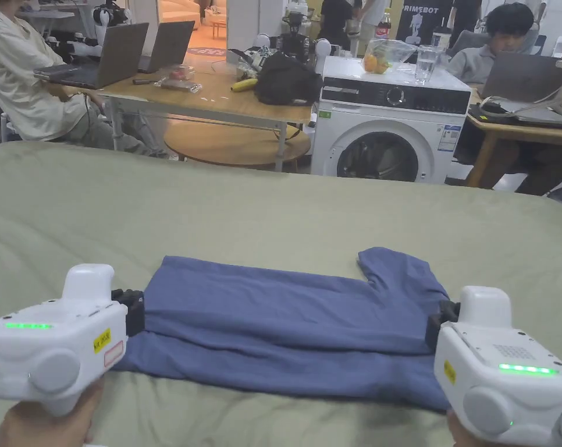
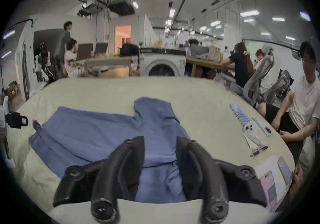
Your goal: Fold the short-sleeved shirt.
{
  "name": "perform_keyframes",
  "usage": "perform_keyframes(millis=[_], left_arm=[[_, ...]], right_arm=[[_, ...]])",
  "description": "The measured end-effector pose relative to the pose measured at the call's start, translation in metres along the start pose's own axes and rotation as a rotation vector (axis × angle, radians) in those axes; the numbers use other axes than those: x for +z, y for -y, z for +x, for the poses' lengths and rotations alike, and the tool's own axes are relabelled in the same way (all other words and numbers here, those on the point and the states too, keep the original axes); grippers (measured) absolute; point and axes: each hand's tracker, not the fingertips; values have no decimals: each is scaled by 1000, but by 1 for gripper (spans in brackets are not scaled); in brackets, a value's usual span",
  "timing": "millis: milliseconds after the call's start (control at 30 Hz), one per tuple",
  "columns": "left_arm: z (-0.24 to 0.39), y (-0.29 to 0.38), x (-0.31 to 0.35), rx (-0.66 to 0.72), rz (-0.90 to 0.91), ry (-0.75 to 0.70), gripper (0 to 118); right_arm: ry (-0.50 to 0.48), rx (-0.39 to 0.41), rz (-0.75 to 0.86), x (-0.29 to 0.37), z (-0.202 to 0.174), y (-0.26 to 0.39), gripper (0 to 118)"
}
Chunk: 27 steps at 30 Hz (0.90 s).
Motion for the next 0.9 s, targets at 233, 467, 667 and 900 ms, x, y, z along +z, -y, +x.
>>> perform_keyframes(millis=[233, 467, 667, 900], left_arm=[[-13, 4, 22, 26, -37, 26, 0], [-53, -10, -30, 72, -355, 43, 0], [-74, -21, -85, 151, -555, 5, 16], [-71, 12, -123, 139, -814, -74, 59]], right_arm=[[-31, -23, 42, 31, -16, 6, 0], [-44, -14, -13, 33, -11, 11, 0], [-31, -4, -62, 27, -2, 20, 0], [-2, 5, -110, 25, 13, 29, 0]])
